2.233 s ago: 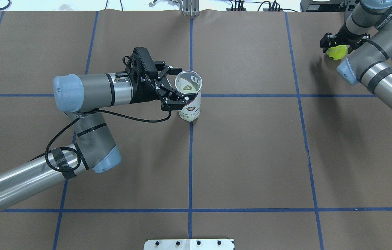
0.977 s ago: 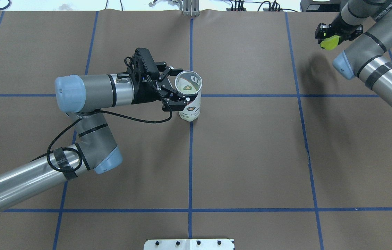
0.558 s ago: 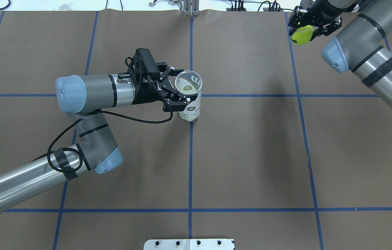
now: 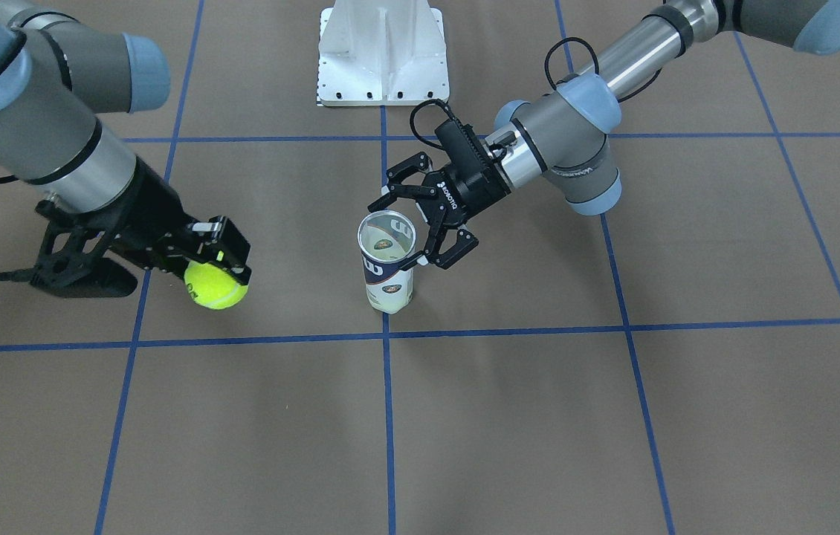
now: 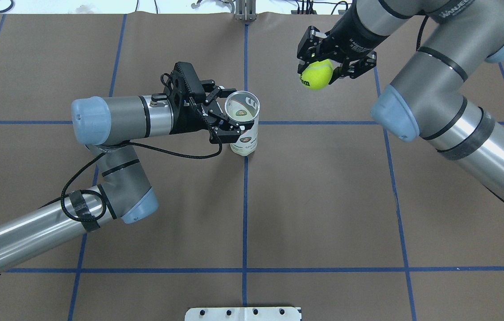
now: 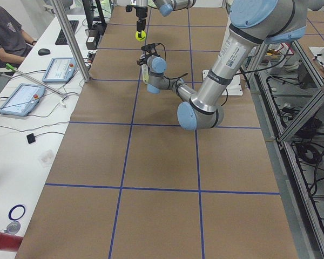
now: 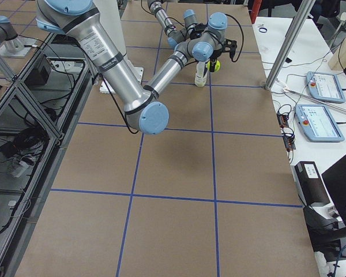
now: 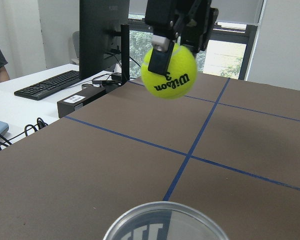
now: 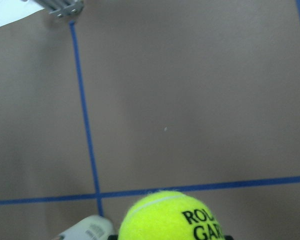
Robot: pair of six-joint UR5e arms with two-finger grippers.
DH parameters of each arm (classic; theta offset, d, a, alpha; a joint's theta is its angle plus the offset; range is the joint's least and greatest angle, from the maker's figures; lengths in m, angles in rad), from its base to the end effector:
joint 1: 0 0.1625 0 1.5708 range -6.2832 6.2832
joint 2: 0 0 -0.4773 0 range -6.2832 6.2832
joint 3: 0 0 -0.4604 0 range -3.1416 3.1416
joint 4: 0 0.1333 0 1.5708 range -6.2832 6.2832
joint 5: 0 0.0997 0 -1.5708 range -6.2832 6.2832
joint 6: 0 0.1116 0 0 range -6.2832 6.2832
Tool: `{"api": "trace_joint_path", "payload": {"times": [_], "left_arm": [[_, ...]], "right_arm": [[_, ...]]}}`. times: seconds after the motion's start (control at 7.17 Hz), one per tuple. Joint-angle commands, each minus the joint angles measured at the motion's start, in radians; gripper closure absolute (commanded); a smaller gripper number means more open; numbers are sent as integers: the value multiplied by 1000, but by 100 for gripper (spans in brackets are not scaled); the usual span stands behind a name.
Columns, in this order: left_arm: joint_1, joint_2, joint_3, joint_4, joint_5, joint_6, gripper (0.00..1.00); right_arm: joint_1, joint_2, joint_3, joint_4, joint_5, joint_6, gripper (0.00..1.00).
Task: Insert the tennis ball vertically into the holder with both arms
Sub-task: 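Carry the second ball with the right gripper over the can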
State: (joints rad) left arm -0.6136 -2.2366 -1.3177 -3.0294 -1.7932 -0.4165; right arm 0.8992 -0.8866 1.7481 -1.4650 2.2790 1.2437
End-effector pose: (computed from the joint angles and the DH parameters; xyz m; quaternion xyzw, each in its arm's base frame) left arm 0.5841 -0.5443 0.2257 0.5769 0.5582 0.2436 0.5444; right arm -0.4054 -0.6076 0.1490 -0.0001 -0.5334 0.0796 0.8421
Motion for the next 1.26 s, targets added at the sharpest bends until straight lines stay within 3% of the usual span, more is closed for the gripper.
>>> {"api": "trace_joint_path", "payload": {"times": [0.0,0.42,0.7,1.12], "left_arm": [[0,0,0,0,0,-4,2],[2,2,0,0,0,-4,2],[2,2,0,0,0,-4,2],[2,3,2,0,0,-4,2]], "right_arm": [[-86,46,19,3,-12,62,100],[-131,90,-10,6,-59,86,100],[-131,162,-93,6,-61,89,100],[-134,163,-101,9,-64,88,100]]}}
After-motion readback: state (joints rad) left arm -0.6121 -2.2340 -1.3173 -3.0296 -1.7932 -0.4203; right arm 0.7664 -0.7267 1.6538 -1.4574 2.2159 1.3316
